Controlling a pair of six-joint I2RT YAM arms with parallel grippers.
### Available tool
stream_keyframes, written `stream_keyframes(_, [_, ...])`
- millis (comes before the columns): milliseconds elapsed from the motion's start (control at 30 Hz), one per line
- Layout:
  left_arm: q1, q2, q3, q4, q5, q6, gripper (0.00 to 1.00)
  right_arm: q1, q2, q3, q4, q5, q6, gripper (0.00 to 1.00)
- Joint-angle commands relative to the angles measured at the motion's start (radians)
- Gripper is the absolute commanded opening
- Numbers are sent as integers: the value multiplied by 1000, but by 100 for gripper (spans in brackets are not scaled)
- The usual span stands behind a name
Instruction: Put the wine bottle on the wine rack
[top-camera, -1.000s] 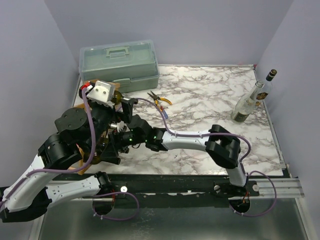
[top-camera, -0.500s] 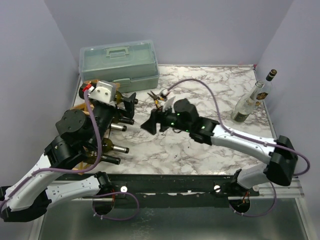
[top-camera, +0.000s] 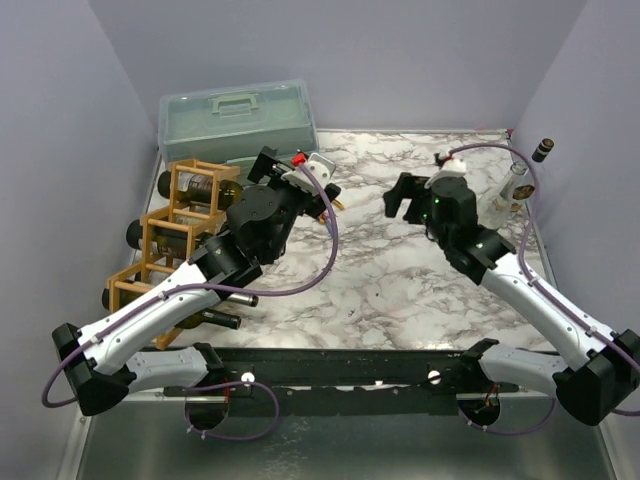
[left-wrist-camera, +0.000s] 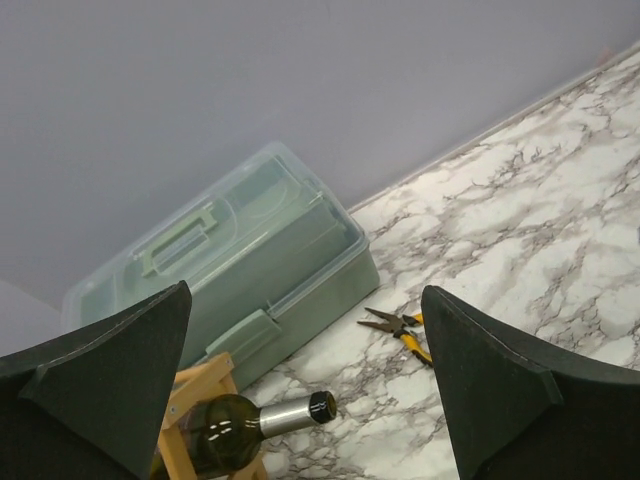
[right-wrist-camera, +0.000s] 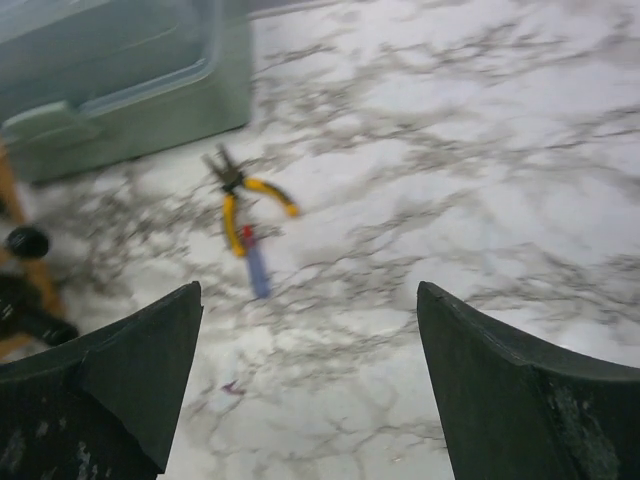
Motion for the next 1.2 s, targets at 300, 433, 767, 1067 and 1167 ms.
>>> stream_keyframes(300, [208,-93,-218,140,218,-255,99,-372,38,268,-217,177,-89,94])
stream_keyframes(433, [208,-93,-225,143,212,-242,98,-375,103,352,-247,354,-154,99])
stream_keyframes(767, [206,-70,-235,149,239,-254,98,-427,166,368,-204,589,-267,100])
stream_keyframes(1067, [204,-60,-238,148,252,-259,98,-594,214,351,-176,390,-178,99])
stream_keyframes(1167, [203,-55,-239,148,252,-255,98,-624,242,342,-162,322,-144,95])
